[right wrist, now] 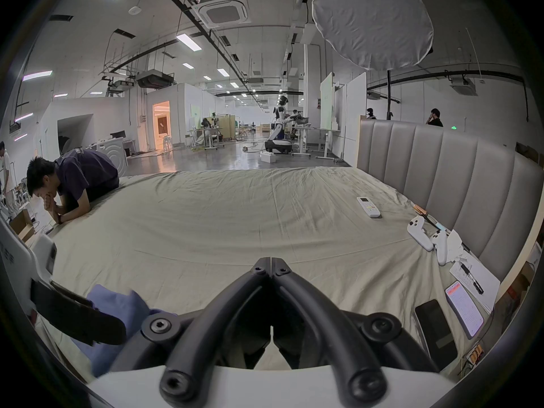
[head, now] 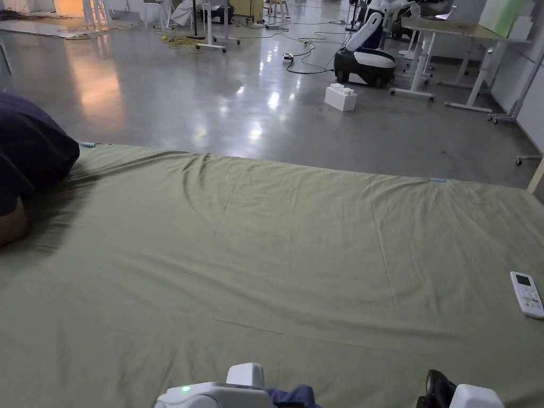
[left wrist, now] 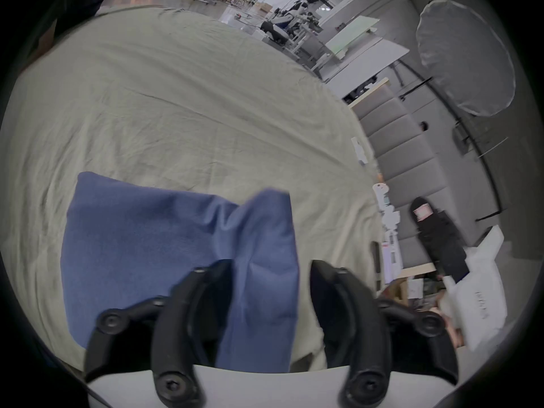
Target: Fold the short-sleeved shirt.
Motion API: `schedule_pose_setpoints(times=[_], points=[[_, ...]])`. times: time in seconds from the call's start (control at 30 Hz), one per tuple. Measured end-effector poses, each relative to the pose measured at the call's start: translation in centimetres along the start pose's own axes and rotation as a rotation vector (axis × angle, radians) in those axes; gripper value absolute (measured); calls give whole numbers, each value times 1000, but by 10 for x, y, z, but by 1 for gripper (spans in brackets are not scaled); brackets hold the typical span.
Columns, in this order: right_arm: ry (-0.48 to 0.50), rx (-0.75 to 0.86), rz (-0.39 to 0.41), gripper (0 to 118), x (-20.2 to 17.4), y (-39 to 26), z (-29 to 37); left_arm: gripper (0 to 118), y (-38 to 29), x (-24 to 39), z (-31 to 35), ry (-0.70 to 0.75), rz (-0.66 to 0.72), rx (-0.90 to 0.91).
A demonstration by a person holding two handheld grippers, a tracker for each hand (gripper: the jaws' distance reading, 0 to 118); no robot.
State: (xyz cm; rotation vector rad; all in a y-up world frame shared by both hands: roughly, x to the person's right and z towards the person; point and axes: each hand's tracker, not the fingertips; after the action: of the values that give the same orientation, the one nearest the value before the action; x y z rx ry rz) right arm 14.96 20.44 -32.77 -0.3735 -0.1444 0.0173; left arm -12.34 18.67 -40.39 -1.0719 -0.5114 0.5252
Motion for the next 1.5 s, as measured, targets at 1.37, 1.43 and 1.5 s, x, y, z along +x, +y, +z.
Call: schedule_pose_setpoints(times=[1.37, 1.43, 1.5], points=[[-35, 150, 18, 0, -2, 42, 2, 8, 24, 13, 82, 220, -440, 588], [-39, 178, 19, 0, -4, 51, 3, 8, 30, 11, 99, 321, -475, 723], [-44, 205, 17, 0, -7, 59, 2, 8, 37, 9, 113, 390, -483, 787]])
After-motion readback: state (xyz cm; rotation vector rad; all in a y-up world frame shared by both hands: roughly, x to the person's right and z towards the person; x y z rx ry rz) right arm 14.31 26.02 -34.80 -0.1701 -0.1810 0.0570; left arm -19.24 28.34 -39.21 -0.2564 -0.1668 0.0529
